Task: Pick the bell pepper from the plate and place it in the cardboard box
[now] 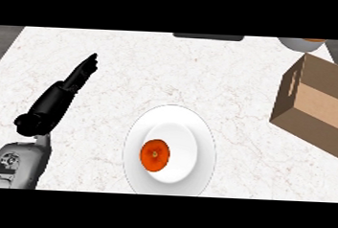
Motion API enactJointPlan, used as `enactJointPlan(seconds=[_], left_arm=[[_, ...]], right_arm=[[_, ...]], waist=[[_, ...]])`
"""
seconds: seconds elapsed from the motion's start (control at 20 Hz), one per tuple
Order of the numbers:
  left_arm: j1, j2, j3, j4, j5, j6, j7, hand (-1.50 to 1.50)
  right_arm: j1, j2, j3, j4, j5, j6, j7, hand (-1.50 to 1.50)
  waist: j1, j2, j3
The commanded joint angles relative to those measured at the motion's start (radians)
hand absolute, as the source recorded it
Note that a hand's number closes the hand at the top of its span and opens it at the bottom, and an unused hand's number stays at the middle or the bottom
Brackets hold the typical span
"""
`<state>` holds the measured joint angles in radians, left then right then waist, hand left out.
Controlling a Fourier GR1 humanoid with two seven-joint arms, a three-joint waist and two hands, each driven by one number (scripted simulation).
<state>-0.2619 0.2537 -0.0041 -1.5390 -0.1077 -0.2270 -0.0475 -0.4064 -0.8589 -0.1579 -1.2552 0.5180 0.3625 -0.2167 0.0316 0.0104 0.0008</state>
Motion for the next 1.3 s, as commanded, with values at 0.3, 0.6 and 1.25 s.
enactJointPlan(seconds=[0.3, 0.6, 1.25], left_arm=[[-0.037, -0.008, 0.003, 0.038, -0.011, -0.007, 0.006, 0.0], [0.034, -0.011, 0.01, 0.045, -0.035, 0.01, -0.066, 0.0], [0.012, -0.013, -0.001, -0.002, -0.033, 0.006, -0.012, 0.0]], right_arm=[[-0.184, -0.099, 0.151, 0.471, 0.189, 0.098, -0.284, -1.5], [-0.249, -0.088, 0.145, 0.608, 0.175, 0.108, -0.571, -1.5], [-0.438, -0.006, -0.331, 0.949, -0.425, 0.358, -0.224, -1.5]], waist=[[0.005, 0.004, 0.001], [-0.004, -0.001, 0.001], [0.003, 0.001, 0.002]])
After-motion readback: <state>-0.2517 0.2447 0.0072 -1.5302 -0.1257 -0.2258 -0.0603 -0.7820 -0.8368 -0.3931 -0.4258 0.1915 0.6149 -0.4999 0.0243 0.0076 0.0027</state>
